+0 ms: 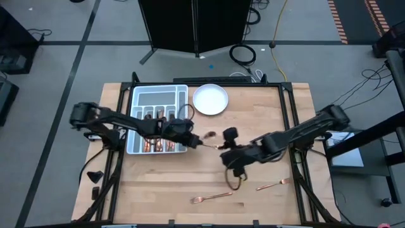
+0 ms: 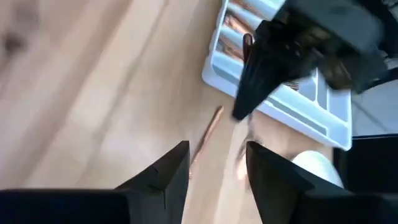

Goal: Sort silverware
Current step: Put the spoon on the silverware tray

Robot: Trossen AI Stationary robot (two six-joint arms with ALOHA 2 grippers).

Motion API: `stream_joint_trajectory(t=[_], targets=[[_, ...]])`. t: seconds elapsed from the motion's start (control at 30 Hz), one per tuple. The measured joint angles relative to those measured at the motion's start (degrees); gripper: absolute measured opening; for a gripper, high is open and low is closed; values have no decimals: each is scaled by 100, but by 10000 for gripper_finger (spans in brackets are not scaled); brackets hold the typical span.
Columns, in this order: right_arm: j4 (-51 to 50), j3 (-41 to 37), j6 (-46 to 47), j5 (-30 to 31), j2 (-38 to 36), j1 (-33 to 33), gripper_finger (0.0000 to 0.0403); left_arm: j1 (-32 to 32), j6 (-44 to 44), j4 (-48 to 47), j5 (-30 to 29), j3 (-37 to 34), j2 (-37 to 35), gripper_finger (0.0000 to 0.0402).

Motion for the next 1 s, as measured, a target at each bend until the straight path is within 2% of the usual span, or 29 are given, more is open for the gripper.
stream_joint_trajectory(t=[0.17, 0.27, 0.4, 0.57, 0.73, 0.8, 0.9, 1.0], targets=[[222, -621, 465, -83, -913, 213, 147, 85, 356, -1575, -1061, -62, -1108, 0], [563, -1137, 644, -84, -1404, 297, 145, 19, 150, -2975, -1839, -62, -1790, 0], [1252, -1869, 867, -53, -1862, 315, 145, -178, -925, -5116, -3142, -64, -2730, 0], [2046, -2666, 969, -57, -2097, 314, 144, -706, -2431, -6969, -4030, -66, -3640, 0], [2491, -3041, 1056, -59, -2075, 314, 144, -1018, -3747, -8488, -4185, -66, -3986, 0], [2461, -3086, 1079, -61, -2071, 312, 144, -1089, -4182, -8822, -4205, -75, -3998, 0], [2490, -3082, 1163, -76, -2071, 312, 144, -1129, -4343, -8675, -4203, -299, -3994, 0], [2478, -3082, 1225, -87, -2071, 314, 144, -1127, -4345, -8066, -4086, -762, -3990, 0]])
